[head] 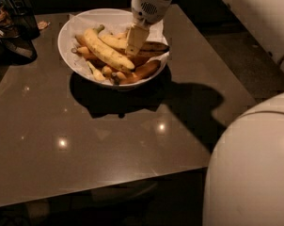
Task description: Pick banana from white bowl
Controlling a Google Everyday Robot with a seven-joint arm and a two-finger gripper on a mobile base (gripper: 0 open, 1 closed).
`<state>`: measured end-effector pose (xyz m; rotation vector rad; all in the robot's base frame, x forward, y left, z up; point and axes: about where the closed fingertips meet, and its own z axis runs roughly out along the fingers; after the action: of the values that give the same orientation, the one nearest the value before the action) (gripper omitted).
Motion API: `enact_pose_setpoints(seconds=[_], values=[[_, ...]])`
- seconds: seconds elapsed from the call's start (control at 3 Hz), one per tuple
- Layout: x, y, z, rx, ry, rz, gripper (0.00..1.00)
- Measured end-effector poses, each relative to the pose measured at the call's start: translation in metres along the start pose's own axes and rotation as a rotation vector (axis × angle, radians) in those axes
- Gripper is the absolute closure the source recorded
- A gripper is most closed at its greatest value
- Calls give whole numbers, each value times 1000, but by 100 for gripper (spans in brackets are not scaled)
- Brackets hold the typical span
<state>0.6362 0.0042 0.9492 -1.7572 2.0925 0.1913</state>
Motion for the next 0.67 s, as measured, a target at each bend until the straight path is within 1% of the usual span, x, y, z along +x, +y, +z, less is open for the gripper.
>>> enact_pose_setpoints(seconds=[0.33, 0.67], values=[[0, 0, 0, 0, 0, 0, 100], [-7, 1, -23, 53, -39, -18, 100]])
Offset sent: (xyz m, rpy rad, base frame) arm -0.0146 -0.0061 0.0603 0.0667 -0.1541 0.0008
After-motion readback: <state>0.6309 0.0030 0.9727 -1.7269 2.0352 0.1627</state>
